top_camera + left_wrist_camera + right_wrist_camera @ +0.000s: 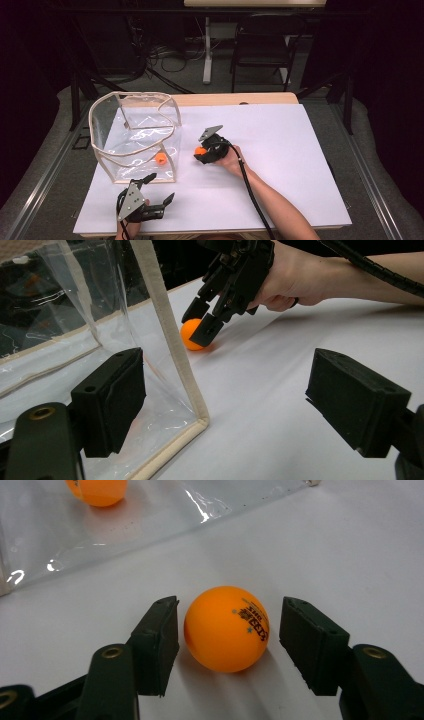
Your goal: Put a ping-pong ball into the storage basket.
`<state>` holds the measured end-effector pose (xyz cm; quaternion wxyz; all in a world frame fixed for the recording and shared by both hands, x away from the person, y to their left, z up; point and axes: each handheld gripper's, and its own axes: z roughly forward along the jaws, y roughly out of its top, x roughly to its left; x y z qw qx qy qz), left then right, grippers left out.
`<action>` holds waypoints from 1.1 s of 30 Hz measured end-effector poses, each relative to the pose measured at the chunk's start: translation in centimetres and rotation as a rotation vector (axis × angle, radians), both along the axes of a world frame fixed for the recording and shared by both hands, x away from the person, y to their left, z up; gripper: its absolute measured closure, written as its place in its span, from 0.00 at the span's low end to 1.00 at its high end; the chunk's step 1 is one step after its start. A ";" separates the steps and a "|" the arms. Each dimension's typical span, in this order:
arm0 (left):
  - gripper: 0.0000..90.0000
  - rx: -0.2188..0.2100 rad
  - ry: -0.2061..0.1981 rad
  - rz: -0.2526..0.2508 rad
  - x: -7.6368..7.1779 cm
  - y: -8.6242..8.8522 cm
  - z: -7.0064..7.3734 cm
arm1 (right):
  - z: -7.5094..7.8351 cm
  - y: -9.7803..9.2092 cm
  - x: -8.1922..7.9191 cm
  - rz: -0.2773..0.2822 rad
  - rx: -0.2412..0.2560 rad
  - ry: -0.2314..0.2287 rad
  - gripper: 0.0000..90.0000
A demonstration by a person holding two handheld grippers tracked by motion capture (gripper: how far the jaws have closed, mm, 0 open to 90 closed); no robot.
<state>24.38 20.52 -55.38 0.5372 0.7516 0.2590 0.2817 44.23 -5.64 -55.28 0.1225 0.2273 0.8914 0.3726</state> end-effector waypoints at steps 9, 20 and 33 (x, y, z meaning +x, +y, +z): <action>0.18 0.002 0.000 -0.004 0.0 0.0 0.0 | -0.1 -0.2 0.1 -0.025 -0.012 -0.004 0.56; 0.18 0.000 -0.002 -0.003 0.0 0.0 0.0 | 0.4 -0.4 0.0 -0.029 0.005 -0.024 0.56; 0.18 -0.002 -0.001 0.001 -0.1 0.0 0.0 | 0.7 -0.8 -0.3 -0.034 0.029 -0.043 0.56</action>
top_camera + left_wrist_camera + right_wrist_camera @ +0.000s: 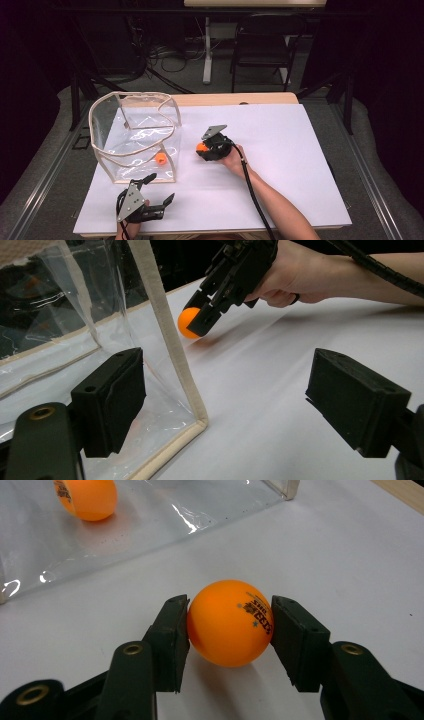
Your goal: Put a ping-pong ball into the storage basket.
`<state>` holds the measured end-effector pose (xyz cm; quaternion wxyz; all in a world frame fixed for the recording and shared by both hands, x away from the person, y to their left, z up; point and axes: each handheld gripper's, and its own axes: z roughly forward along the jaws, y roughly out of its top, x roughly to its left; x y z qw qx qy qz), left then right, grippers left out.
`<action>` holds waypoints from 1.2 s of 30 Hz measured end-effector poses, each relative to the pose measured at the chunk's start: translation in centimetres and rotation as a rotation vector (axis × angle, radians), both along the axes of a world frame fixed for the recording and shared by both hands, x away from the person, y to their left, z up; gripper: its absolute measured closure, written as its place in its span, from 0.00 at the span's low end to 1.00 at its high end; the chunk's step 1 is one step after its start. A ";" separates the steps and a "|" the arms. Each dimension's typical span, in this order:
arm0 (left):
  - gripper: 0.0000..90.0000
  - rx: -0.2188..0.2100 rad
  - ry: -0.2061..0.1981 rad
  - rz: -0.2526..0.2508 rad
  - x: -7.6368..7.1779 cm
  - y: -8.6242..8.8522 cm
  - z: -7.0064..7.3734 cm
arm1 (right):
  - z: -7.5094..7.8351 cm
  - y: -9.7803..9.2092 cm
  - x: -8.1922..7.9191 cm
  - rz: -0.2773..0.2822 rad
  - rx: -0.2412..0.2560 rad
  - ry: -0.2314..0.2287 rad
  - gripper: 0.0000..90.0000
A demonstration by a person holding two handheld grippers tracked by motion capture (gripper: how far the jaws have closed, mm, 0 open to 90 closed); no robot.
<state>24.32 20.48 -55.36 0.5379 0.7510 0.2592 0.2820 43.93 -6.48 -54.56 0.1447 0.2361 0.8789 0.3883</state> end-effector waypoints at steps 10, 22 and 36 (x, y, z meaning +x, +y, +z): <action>0.18 -0.004 0.009 0.009 0.1 0.0 -0.1 | 0.4 -0.1 -0.3 0.007 0.011 -0.017 0.56; 0.18 -0.004 0.005 0.008 0.1 0.0 -0.1 | 0.9 -0.4 -0.6 0.005 0.028 -0.043 0.56; 0.18 -0.004 0.004 0.005 0.1 -0.1 -0.1 | 1.7 -0.9 -0.9 0.002 0.068 -0.074 0.56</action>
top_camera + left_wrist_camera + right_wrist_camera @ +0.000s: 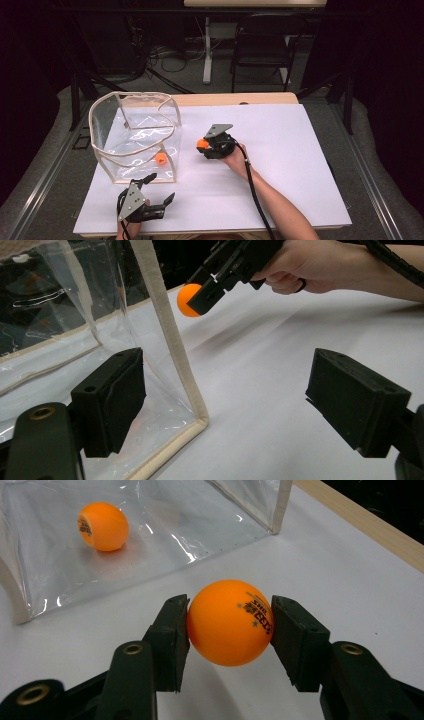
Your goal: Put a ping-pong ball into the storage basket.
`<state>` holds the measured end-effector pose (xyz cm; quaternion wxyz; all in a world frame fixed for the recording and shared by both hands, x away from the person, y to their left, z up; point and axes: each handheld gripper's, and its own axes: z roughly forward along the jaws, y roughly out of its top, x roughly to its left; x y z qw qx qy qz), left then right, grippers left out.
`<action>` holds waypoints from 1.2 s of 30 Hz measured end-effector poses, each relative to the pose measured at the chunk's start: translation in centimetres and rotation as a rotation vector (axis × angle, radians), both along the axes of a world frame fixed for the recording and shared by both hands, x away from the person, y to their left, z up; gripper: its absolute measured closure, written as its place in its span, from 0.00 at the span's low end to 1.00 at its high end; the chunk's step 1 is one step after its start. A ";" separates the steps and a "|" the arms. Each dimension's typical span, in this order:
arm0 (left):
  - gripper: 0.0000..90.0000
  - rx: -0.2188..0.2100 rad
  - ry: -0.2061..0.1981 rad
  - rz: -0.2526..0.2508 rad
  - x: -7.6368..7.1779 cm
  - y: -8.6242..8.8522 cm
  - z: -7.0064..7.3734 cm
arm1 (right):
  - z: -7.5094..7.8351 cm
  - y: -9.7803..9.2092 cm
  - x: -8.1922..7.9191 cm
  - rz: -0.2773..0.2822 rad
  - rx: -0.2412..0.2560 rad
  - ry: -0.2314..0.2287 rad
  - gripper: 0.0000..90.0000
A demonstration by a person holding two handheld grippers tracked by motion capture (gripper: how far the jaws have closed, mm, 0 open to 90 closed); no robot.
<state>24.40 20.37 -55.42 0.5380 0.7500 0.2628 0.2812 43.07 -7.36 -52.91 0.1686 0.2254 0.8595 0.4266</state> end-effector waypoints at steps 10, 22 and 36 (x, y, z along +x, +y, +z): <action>0.18 0.001 -0.002 -0.003 0.0 0.0 0.0 | 0.4 -0.4 -0.1 -0.006 0.023 -0.018 0.56; 0.18 -0.002 -0.001 -0.001 0.0 0.1 0.0 | 0.8 -0.6 -0.3 -0.008 0.039 -0.038 0.56; 0.18 0.001 -0.003 -0.002 0.0 0.1 0.1 | 1.3 -0.9 -0.5 -0.016 0.060 -0.059 0.56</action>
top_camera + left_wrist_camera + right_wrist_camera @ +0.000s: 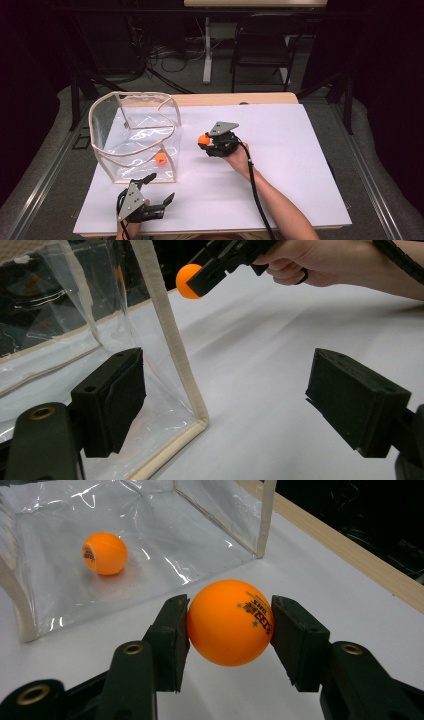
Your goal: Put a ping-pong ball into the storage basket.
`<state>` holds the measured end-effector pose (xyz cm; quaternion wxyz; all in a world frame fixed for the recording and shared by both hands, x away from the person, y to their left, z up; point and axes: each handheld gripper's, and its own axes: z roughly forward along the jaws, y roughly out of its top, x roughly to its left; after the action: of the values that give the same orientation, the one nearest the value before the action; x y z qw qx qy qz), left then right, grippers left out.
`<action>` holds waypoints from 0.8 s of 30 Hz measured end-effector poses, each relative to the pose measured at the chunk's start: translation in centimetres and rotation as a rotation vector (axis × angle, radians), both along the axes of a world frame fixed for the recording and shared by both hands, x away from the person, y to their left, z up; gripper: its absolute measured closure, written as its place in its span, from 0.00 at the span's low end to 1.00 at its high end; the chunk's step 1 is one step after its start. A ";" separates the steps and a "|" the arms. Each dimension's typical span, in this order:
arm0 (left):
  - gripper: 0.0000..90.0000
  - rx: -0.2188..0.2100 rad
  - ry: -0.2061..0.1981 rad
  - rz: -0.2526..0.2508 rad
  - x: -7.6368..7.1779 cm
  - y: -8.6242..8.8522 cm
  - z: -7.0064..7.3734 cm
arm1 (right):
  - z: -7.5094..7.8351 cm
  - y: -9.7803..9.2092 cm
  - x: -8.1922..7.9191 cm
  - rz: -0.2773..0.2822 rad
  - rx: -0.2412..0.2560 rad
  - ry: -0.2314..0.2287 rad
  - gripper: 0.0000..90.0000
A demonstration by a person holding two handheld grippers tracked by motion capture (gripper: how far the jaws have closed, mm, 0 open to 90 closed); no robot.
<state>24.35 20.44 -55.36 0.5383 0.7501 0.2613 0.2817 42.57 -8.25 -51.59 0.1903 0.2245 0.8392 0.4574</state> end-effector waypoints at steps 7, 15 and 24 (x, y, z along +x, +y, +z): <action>0.18 0.001 0.000 0.000 0.0 0.0 0.0 | 0.3 -0.1 -0.2 0.002 0.004 -0.012 0.56; 0.18 -0.002 -0.001 0.001 0.0 0.0 0.0 | 0.5 -0.2 -0.3 -0.001 0.015 -0.021 0.56; 0.18 -0.001 -0.001 0.000 0.0 0.0 0.0 | 0.6 -0.2 -0.4 -0.002 0.020 -0.025 0.56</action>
<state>24.33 20.47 -55.36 0.5390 0.7497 0.2610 0.2818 42.21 -8.47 -50.97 0.1990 0.2214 0.8319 0.4684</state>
